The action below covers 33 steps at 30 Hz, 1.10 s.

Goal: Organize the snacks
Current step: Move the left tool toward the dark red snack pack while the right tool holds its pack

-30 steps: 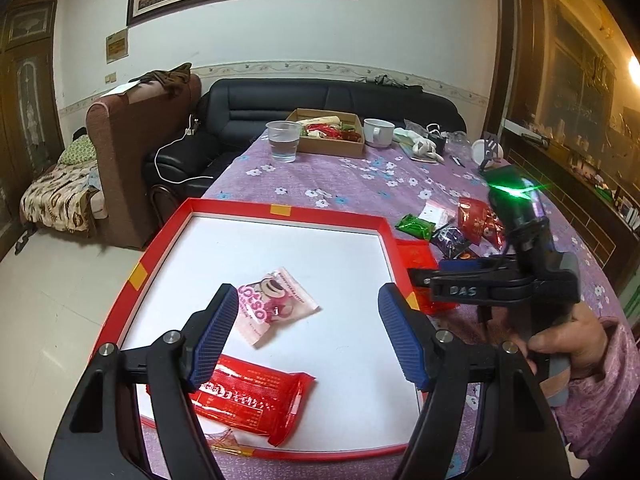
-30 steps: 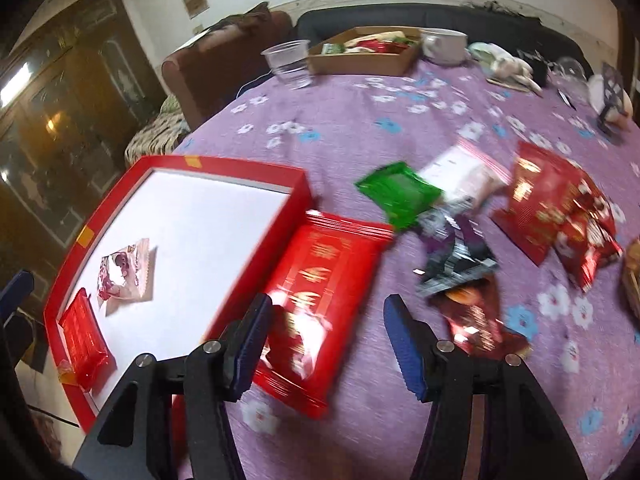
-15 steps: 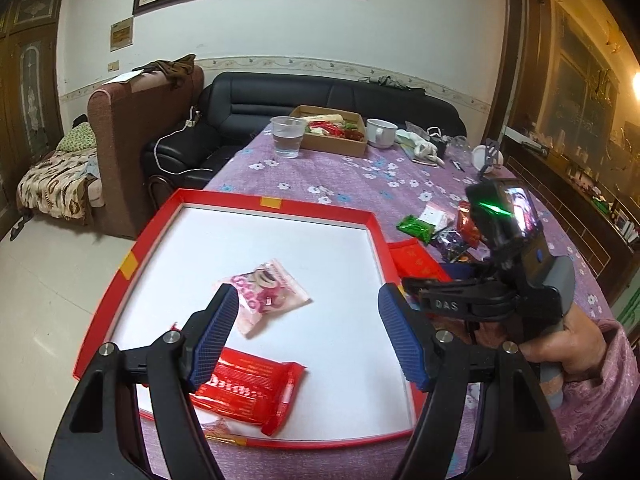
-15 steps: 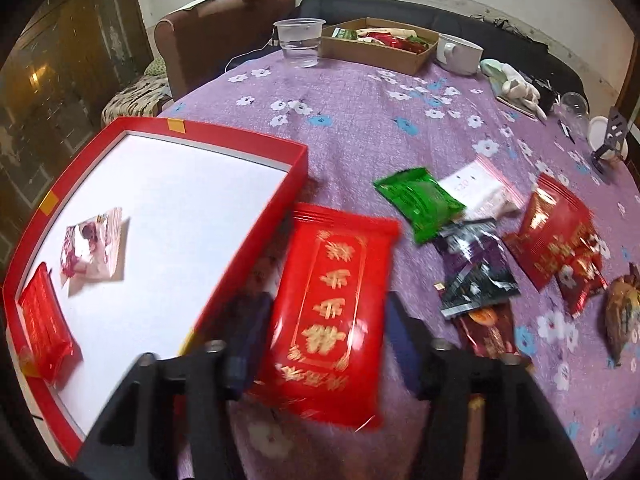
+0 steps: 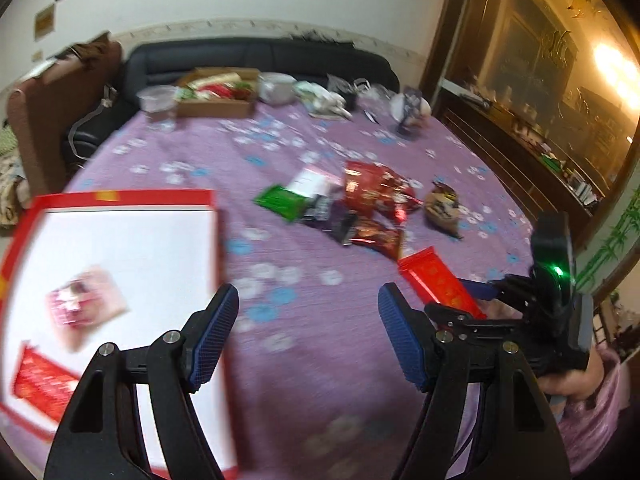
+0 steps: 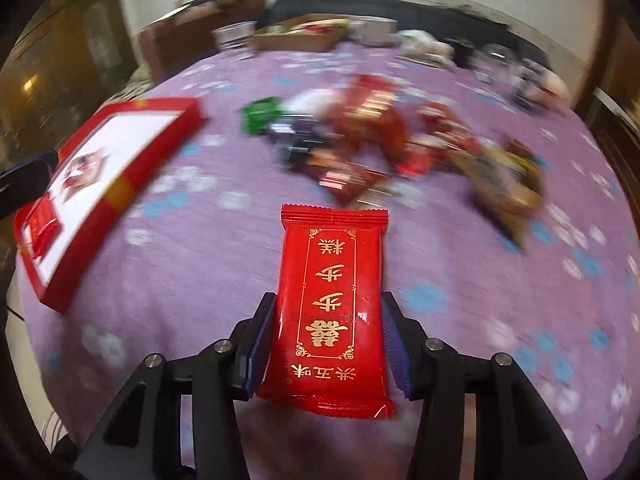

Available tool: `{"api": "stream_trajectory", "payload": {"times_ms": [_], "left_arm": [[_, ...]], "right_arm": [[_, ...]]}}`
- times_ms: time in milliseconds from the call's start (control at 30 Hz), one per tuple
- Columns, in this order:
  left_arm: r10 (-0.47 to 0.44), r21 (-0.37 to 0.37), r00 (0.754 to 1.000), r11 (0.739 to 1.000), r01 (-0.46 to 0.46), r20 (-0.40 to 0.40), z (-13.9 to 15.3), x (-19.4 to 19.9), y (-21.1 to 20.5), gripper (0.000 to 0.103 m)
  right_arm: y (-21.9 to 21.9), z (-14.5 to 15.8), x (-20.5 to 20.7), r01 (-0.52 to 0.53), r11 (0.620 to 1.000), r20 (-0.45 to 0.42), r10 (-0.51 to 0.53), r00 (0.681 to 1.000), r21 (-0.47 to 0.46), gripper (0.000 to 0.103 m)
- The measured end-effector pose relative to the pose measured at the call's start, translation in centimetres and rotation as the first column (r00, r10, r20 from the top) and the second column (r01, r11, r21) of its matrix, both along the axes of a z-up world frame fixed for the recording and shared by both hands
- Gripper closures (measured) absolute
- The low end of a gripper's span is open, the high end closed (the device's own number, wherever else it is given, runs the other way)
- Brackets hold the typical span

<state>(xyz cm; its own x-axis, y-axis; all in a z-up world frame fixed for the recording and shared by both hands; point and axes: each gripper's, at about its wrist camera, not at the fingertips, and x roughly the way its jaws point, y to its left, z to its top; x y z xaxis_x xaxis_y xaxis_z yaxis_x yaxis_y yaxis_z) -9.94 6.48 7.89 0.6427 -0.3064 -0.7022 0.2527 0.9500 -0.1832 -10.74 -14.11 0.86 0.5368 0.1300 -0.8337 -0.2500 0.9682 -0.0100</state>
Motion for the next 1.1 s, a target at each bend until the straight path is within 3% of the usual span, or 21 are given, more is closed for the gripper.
{"api": "stream_trajectory", "payload": {"times_ms": [100,200,400,533,733,833,1033,1100], "left_arm": [[0.021,-0.013,0.997,1.0,-0.022,-0.074,-1.0,2.6,-2.3,0.031],[0.06,-0.033,0.984,0.997,-0.067,-0.166,-2.5,5.2,-4.0,0.031],[0.099,-0.113,0.953,0.984,-0.136,-0.285,-4.6,7.8,-6.9,0.031],[0.153,-0.106,0.926,0.974,-0.201,-0.346,-5.2,9.2,-8.3,0.031],[0.2,-0.08,0.909,0.966,-0.245,-0.365,-5.6,11.5,-10.1,0.031],[0.202,-0.042,0.919,0.972,-0.23,-0.34,-5.7,11.6,-11.0,0.026],[0.117,0.03,0.944,0.993,-0.113,-0.309,-5.8,11.7,-11.4,0.026],[0.093,0.124,0.95,0.991,-0.058,-0.299,-5.8,11.5,-11.5,0.027]], "right_arm": [[-3.7,-0.1,0.4,0.096,0.995,0.02,-0.096,0.995,0.009,0.052],[-6.8,-0.2,1.0,0.182,0.98,0.033,-0.185,0.982,0.078,0.051],[-8.5,0.1,1.9,0.165,0.973,0.046,-0.175,0.984,0.161,0.051],[-8.6,0.0,2.0,0.154,0.971,0.058,-0.167,0.984,0.181,0.05],[-8.3,-0.2,2.2,0.144,0.97,0.058,-0.158,0.986,0.198,0.048],[-8.4,-0.2,2.3,0.143,0.968,0.057,-0.158,0.986,0.205,0.048],[-8.6,-0.2,2.2,0.141,0.966,0.057,-0.157,0.986,0.216,0.047],[-8.6,-0.2,2.2,0.141,0.965,0.056,-0.157,0.986,0.222,0.047]]}}
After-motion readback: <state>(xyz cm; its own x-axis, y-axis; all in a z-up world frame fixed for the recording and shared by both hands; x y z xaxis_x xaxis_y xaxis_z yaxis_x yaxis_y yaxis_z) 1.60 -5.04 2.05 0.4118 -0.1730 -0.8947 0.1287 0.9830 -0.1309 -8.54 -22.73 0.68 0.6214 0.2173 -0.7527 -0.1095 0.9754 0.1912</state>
